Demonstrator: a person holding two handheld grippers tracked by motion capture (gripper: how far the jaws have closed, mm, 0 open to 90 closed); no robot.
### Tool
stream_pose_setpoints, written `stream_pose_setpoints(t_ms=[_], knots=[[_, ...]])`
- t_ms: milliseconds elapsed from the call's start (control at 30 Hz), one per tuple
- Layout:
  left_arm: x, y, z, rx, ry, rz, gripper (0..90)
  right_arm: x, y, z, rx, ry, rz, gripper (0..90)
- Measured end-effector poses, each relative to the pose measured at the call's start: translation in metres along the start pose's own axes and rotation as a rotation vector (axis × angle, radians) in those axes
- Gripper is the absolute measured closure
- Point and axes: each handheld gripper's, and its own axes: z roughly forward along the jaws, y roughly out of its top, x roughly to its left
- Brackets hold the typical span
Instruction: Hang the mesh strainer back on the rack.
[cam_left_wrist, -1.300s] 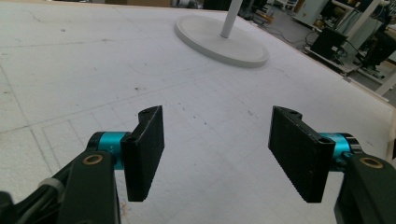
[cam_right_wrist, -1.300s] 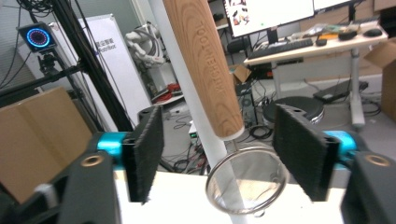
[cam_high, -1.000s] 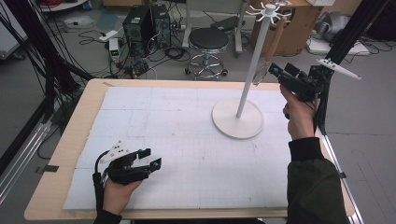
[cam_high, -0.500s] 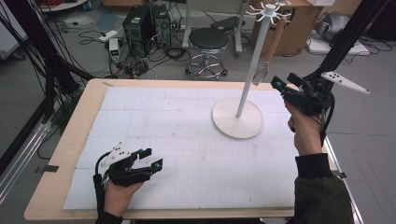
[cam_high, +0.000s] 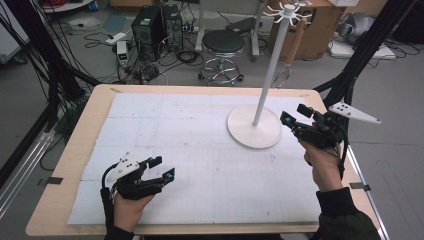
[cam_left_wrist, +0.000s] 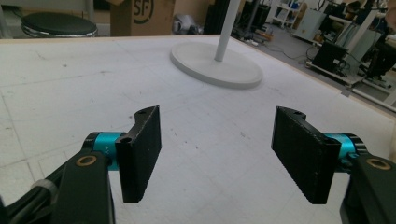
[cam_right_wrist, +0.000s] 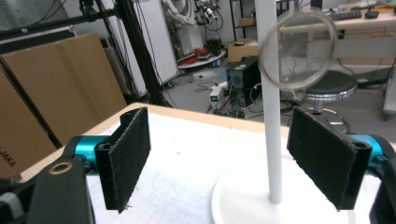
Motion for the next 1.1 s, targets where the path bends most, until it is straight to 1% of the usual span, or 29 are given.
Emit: stream_pose_setpoints(t_ms=[67,100,167,233,300,333,367,400,467,500,533,600,700,733,767,867,900,933,1000,1033,1067,1100], knots=[[0.001,0.000,0.001,-0.011,0.001,-0.005,33.0,-0.001,-0.009,0.001,0.030,0.001,-0.009,20.5],[0.002,0.000,0.002,-0.011,0.000,-0.001,32.6,-0.001,-0.013,0.001,0.041,0.004,-0.016,20.5],[0.001,0.000,0.004,-0.009,0.003,0.006,32.4,-0.002,-0.021,0.001,0.047,0.011,-0.021,20.5],[0.001,0.000,0.006,-0.008,0.002,0.014,32.1,-0.002,-0.028,0.001,0.056,0.014,-0.014,20.4],[0.001,-0.001,0.008,-0.008,-0.009,0.018,29.9,-0.002,-0.036,0.000,0.058,0.043,0.005,18.6],[0.000,-0.001,0.008,-0.010,-0.012,0.015,29.4,-0.001,-0.041,0.000,0.070,0.052,0.017,16.5],[0.000,-0.001,0.009,-0.008,-0.010,0.017,29.4,0.001,-0.045,0.000,0.081,0.055,0.004,16.5],[0.000,-0.001,0.010,-0.006,-0.007,0.021,29.4,0.002,-0.050,-0.001,0.072,0.065,-0.008,16.5],[0.000,-0.001,0.011,-0.005,-0.009,0.020,29.3,0.005,-0.058,-0.002,0.069,0.064,-0.023,16.5],[0.000,-0.002,0.011,-0.006,-0.006,0.024,29.3,0.006,-0.060,-0.002,0.086,0.062,-0.025,16.3],[-0.001,-0.002,0.010,-0.006,-0.004,0.031,29.3,0.007,-0.063,-0.002,0.091,0.055,-0.050,16.3],[-0.001,-0.002,0.010,-0.010,-0.010,0.035,29.2,0.009,-0.069,-0.003,0.092,0.057,-0.073,16.3],[-0.001,-0.002,0.012,-0.017,-0.009,0.032,28.9,0.010,-0.078,-0.004,0.100,0.069,-0.065,15.2],[-0.001,-0.003,0.012,-0.016,-0.007,0.035,28.8,0.009,-0.081,-0.003,0.114,0.059,-0.075,14.8],[-0.001,-0.003,0.013,-0.013,-0.010,0.034,28.7,0.009,-0.085,-0.003,0.112,0.053,-0.085,14.8],[-0.002,-0.004,0.015,-0.013,-0.008,0.037,28.4,0.006,-0.097,-0.005,0.119,0.063,-0.070,14.7],[-0.001,-0.004,0.015,-0.009,-0.008,0.042,28.2,0.005,-0.102,-0.005,0.123,0.059,-0.075,14.7],[-0.002,-0.004,0.015,-0.010,-0.010,0.039,28.1,0.004,-0.107,-0.006,0.111,0.056,-0.070,14.8],[-0.002,-0.004,0.016,-0.008,-0.011,0.042,27.9,0.002,-0.115,-0.004,0.140,0.075,-0.072,14.7],[-0.001,-0.004,0.016,-0.005,-0.011,0.045,27.8,0.002,-0.117,-0.005,0.138,0.072,-0.076,14.6],[-0.002,-0.005,0.016,-0.007,-0.010,0.047,27.5,0.002,-0.119,-0.005,0.125,0.066,-0.083,14.6],[-0.002,-0.005,0.016,-0.004,-0.011,0.057,27.2,0.002,-0.122,-0.006,0.127,0.070,-0.077,14.6]])
